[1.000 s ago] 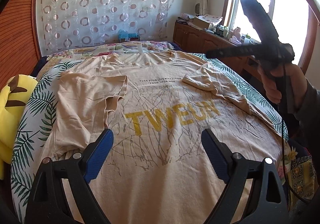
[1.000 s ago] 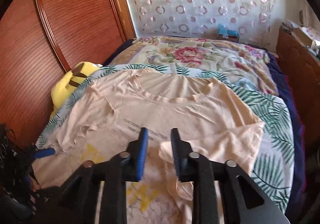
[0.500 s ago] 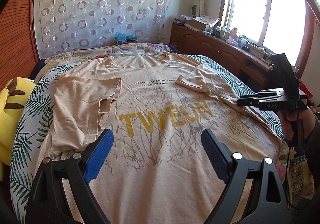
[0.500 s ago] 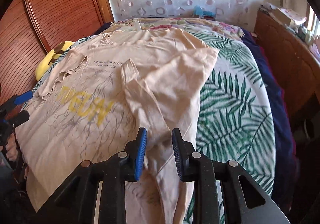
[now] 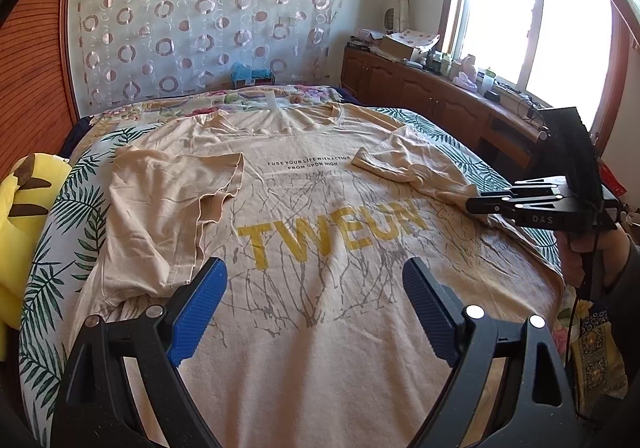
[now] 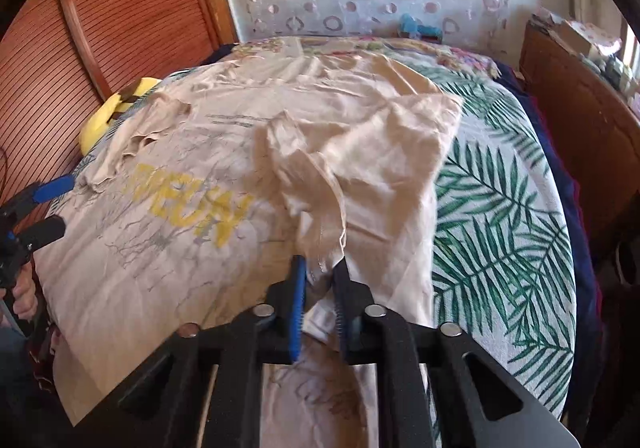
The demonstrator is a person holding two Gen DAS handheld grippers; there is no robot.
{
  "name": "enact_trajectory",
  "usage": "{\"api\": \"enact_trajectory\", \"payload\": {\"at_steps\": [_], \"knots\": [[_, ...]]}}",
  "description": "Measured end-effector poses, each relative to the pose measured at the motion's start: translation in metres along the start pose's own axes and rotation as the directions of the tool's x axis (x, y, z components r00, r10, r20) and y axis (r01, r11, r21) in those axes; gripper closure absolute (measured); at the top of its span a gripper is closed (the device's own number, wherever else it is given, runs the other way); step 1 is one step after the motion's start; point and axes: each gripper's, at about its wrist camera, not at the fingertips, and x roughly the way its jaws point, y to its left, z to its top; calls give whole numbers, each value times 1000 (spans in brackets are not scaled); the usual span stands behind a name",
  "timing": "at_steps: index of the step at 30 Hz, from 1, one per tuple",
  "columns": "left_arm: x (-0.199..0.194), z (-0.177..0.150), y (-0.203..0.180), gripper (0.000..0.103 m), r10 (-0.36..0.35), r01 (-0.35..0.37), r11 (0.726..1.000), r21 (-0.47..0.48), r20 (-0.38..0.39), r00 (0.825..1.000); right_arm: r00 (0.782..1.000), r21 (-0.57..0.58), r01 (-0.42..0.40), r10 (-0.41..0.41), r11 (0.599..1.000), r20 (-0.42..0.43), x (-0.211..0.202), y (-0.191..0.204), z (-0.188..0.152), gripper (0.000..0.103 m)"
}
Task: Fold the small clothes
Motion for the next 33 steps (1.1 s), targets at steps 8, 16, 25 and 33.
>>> {"api": "enact_trajectory", "payload": {"at_steps": [8,16,25,33], "knots": [[-2,-1,7,13,5,-5,1000,-14,7,1000,998,-89,-51,47,995,-50,-2,28,-24,85],[-2,0,10,13,6,-6,1000,-22,6,1000,998,-88,-65,67,994,20,-13,24,-21,75],[-2,-1,14,13,14,-13,1000,-25,9,1000,987,-107,158,-156,982,28,39,-4,22,75],[-1,-6,23,13,20,-20,999,-45,4,1000,996,-215,85,-91,973,-18,76,36,45,75]]}}
